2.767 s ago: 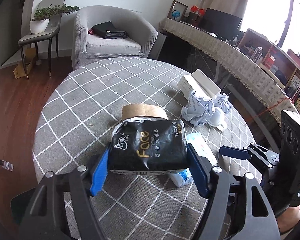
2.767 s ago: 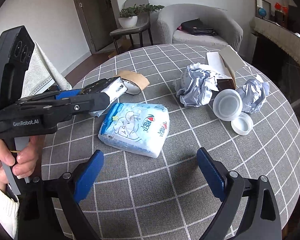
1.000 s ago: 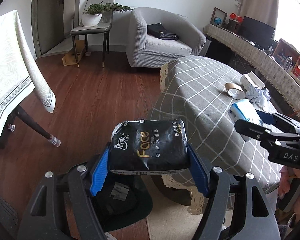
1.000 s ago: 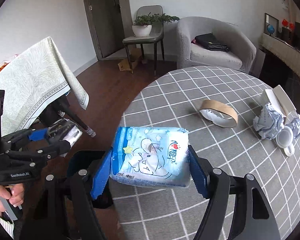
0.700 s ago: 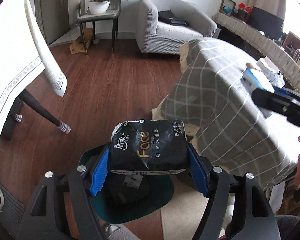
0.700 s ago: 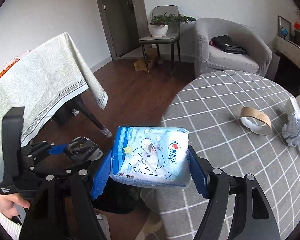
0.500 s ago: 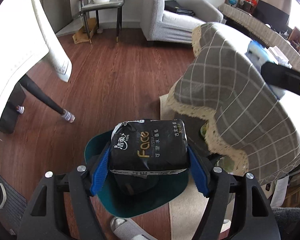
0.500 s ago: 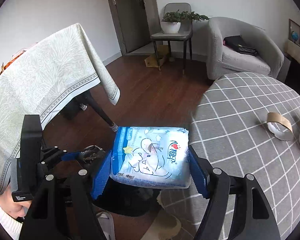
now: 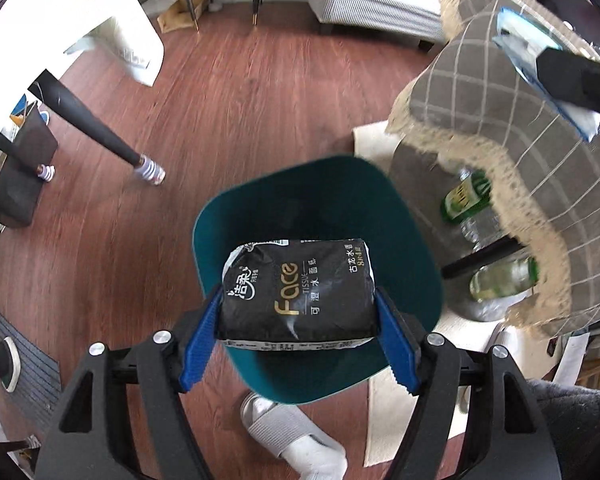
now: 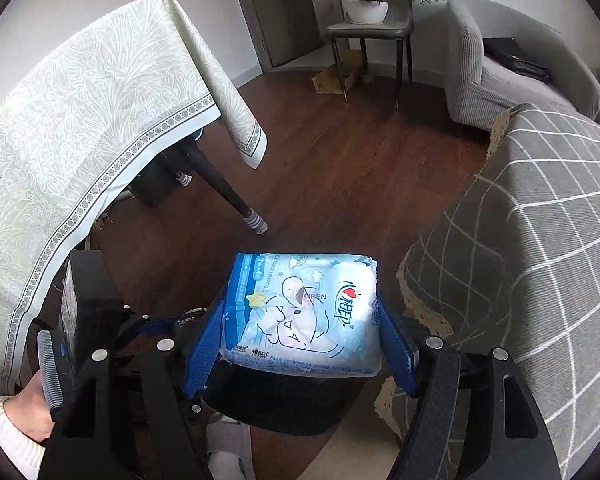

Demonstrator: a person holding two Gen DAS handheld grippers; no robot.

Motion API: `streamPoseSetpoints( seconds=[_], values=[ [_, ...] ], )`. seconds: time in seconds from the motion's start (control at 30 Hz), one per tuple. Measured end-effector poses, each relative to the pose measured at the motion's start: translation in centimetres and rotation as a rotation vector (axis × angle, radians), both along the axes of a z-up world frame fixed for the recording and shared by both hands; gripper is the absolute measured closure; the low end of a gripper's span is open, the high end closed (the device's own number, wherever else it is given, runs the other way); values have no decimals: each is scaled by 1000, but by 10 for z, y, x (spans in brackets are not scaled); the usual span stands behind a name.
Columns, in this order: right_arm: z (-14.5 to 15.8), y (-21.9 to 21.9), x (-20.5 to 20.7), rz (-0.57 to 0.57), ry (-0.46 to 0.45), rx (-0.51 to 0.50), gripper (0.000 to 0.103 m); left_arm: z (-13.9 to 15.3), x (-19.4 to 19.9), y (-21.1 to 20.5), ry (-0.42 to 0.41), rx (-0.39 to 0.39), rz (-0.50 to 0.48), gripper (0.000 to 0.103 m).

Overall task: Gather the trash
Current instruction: 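Carry the tissue pack and wet-wipe pack over the green trash bin, then open both tools to drop the tissue and wet-wipe packs into the bin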

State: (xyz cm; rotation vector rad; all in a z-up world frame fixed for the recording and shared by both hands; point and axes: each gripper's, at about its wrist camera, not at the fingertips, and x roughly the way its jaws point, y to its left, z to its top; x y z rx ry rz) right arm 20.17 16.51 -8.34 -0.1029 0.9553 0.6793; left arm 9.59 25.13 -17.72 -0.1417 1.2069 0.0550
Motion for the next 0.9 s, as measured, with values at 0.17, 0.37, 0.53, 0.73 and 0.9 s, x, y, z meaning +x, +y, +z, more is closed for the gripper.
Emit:
streamPoseSetpoints(
  seconds=[0.17, 0.37, 0.53, 0.73, 0.9],
  values=[
    [-20, 9, 7, 5, 62, -5, 31, -9, -3, 2, 11, 4, -12, 17],
    [-40, 17, 13, 3, 109, -25, 31, -12, -6, 13, 19, 17, 6, 14],
    [-53, 22, 14, 10, 125, -46, 31, 6, -12, 19, -42, 20, 30, 14],
    [-84, 28, 16, 23, 178, -84, 31, 43, -19, 25, -143, 24, 69, 19],
    [-106, 39, 11, 58, 210, -122, 31, 73, -20, 21, -215, 13, 68, 23]
  ],
)
